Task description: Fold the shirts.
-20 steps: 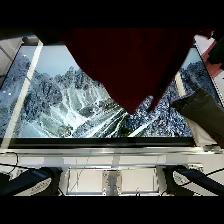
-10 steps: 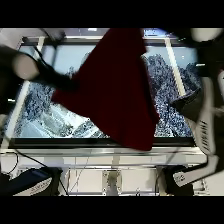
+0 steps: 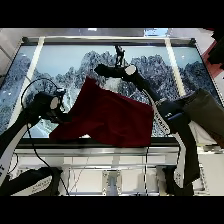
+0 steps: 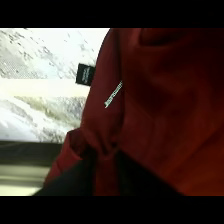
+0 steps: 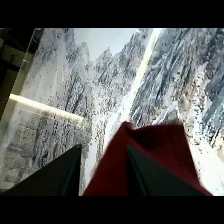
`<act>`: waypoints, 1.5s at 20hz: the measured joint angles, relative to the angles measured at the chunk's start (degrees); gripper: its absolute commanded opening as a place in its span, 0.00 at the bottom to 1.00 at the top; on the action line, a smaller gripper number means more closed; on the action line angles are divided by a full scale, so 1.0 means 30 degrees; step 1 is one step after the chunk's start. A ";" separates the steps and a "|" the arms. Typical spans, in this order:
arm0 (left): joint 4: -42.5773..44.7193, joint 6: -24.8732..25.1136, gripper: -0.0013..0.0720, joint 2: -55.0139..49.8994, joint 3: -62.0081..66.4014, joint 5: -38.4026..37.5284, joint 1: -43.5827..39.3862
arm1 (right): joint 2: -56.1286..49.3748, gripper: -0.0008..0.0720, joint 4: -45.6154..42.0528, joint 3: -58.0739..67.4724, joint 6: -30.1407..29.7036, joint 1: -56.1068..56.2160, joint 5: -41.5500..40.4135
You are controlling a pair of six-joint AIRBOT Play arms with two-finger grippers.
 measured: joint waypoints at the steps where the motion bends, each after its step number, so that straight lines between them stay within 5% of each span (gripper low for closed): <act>1: 0.0036 -0.0087 0.74 0.0000 0.0117 0.0787 0.0372 | 0.0131 0.49 0.0095 0.0044 0.0000 -0.0350 0.0437; 5: 0.0058 0.0517 0.74 -0.0022 0.1967 0.3847 0.1610 | 0.1800 0.49 -0.2397 0.0124 0.0648 -0.3060 0.4699; 10: -0.1377 0.3082 0.73 -0.1100 0.4473 0.7002 0.3279 | 0.4918 0.49 -0.9544 0.0138 0.2936 -0.6951 1.3296; 16: -0.7337 0.6484 0.74 -0.6346 0.8910 0.6149 0.4284 | 0.6280 0.49 -1.2968 -0.0765 0.3781 -0.9034 2.0465; 26: -0.9384 0.7002 0.72 -1.3172 1.6546 0.2368 0.4393 | 0.6484 0.51 -1.4112 -0.7854 0.3599 -0.9420 2.1383; 28: -0.9624 0.7023 0.72 -1.4061 1.7755 0.1734 0.4393 | 0.6484 0.74 -1.3624 -0.9187 0.3599 -0.9420 2.0458; 30: -0.9777 0.7031 0.72 -1.4768 1.8695 0.1260 0.4393 | 0.6484 0.74 -1.2633 -1.0331 0.3599 -0.9420 1.9045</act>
